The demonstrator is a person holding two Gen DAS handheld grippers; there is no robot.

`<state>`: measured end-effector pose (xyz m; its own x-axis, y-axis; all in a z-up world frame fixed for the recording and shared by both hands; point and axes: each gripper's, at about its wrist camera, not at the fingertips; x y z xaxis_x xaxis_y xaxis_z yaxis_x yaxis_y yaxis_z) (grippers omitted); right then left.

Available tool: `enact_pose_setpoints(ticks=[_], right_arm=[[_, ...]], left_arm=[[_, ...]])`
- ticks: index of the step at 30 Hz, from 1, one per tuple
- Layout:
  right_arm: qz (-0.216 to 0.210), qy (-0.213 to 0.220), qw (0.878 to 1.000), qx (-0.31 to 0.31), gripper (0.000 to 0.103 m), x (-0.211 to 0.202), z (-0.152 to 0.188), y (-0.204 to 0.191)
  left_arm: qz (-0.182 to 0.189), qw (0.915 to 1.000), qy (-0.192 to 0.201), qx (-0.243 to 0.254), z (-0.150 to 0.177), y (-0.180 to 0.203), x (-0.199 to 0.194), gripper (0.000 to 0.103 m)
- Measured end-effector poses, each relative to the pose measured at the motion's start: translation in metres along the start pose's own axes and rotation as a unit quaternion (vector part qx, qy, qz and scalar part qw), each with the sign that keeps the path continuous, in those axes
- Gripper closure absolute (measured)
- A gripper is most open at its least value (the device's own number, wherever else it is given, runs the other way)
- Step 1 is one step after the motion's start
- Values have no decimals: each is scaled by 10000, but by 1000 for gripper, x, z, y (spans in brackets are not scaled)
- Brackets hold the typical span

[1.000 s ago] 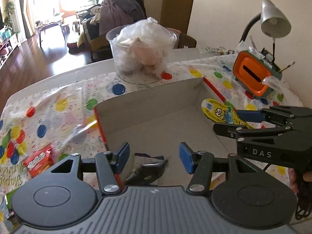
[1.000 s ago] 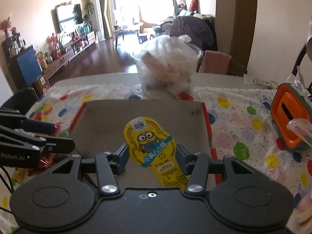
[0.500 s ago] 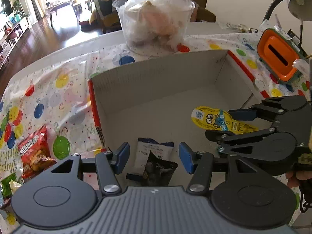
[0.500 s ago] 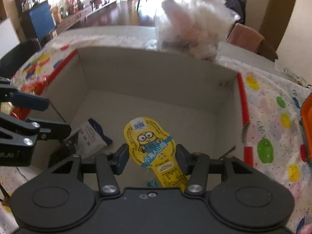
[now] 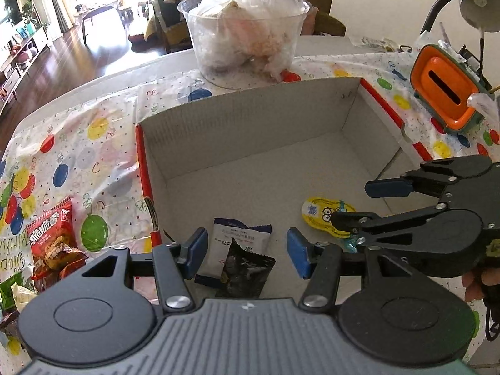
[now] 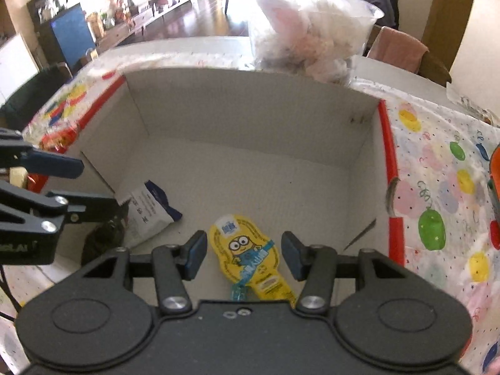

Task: Organize snacks
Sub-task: 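Open the left tool releasing the black packet into the box while the right tool drops the Minion packet, then move both open tools back over the remaining snacks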

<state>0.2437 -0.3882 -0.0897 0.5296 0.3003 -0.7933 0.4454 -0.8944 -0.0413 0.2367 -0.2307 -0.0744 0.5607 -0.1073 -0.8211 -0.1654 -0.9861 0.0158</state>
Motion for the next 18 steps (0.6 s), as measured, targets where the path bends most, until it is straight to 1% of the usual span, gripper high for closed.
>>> enact_pose_setpoints(ticks=[5, 11, 18], right_arm=[[-128, 283, 9995, 69, 50, -21, -1, 0], [-183, 609, 9978, 171, 49, -46, -3, -4], [-209, 996, 9942, 356, 39, -76, -2, -10]], left_arm=[[27, 9999, 151, 4, 0, -1, -12, 48], [113, 9994, 340, -25, 2, -3, -30, 48], [218, 9979, 617, -18, 9, -9, -57, 48]])
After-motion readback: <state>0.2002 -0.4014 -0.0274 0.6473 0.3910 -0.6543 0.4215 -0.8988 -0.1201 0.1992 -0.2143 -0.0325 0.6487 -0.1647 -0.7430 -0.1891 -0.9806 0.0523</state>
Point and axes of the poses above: each gripper's, at about its wrist camera, not at the fingertips, and x roughly the way its jaws point, y to its right, z to its underside, and after that the axes turned 4 degrees about y, right-handed
